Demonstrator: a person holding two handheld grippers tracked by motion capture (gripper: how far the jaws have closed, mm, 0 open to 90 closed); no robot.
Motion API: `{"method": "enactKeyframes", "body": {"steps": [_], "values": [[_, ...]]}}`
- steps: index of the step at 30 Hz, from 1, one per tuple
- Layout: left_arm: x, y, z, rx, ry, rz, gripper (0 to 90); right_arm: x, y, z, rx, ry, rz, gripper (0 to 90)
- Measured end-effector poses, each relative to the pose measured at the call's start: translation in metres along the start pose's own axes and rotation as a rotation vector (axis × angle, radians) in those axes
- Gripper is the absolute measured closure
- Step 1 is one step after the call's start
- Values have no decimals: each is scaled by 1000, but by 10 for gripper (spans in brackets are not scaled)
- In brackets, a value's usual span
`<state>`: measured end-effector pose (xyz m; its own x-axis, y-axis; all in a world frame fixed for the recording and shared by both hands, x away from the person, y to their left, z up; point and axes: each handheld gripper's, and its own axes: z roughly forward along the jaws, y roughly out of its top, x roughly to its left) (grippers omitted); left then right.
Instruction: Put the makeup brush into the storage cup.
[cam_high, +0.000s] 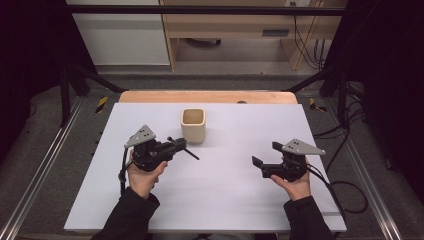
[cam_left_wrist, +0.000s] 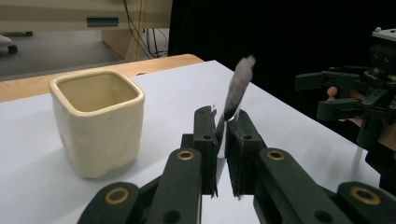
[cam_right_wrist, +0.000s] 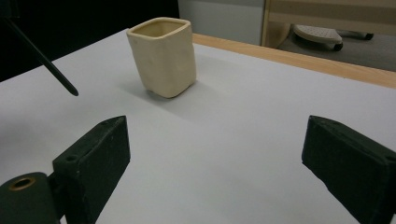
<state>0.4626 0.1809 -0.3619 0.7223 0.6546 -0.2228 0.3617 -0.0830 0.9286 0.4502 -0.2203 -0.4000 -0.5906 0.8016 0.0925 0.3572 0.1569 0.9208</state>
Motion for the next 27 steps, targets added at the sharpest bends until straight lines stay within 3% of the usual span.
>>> {"method": "enactKeyframes", "body": {"steps": [27], "values": [[9,14,-2,11,61,11,833,-15,-4,-9,1,-64,11,72]]}}
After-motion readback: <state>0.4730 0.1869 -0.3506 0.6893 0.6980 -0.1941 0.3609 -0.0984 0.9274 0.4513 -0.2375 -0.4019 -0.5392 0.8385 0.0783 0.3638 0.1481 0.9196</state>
